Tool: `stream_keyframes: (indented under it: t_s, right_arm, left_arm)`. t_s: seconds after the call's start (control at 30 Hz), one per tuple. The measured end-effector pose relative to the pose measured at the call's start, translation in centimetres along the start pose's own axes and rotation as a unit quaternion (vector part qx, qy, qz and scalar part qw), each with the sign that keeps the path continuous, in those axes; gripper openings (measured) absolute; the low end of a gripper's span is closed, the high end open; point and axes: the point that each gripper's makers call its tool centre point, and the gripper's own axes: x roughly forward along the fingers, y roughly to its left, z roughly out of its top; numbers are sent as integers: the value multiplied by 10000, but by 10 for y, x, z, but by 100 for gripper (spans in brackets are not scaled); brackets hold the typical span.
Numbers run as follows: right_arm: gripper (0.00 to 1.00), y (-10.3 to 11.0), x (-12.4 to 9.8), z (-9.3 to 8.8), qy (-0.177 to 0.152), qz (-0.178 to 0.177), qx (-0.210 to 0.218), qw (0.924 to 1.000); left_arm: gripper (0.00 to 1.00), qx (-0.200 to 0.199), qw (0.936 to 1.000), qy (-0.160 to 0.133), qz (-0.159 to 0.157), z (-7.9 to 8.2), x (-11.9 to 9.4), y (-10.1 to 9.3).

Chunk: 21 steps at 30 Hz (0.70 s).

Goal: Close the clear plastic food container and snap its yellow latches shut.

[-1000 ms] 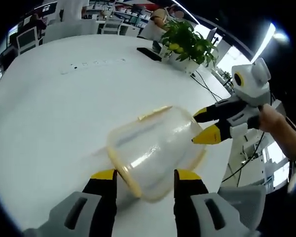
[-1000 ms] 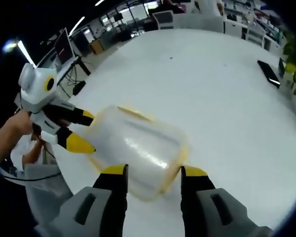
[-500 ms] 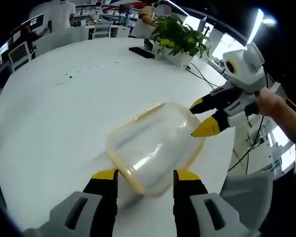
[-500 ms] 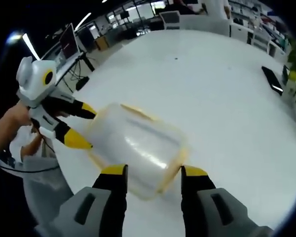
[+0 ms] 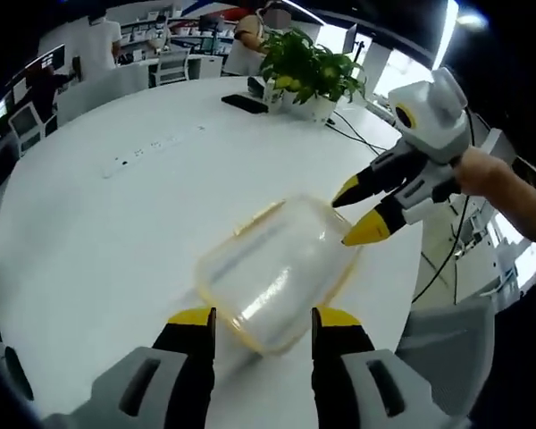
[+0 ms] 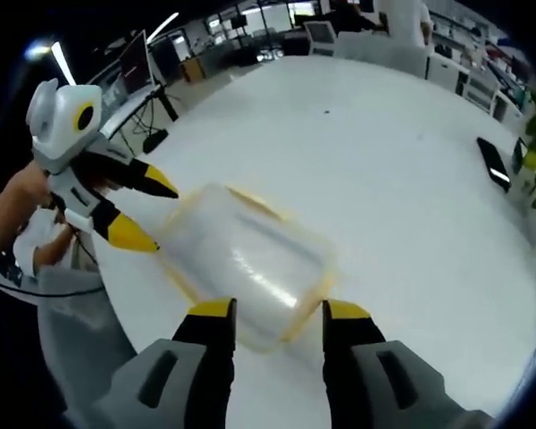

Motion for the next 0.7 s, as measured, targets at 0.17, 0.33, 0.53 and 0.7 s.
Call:
stream_keyframes:
  t_s: [0.17,0.33,0.53,0.7]
  right_arm:
    - [34,1,-5,7,-93,12,-138,9999]
    - [33,2,-9,18,-261,51,-291,9992]
    - [29,5,-11,32,-480,93,-585,9971]
    - [24,8,-10,44,-629,156,-816,9946]
  left_arm:
    - [35,312,9995,-37,5,7,-1,-4]
    - [33,551,9984,-106,-46,15,0,-6]
    - [27,843,9963,-161,-107,22,1,-10]
    - [24,1090,9938,-144,-141,27,3,-12]
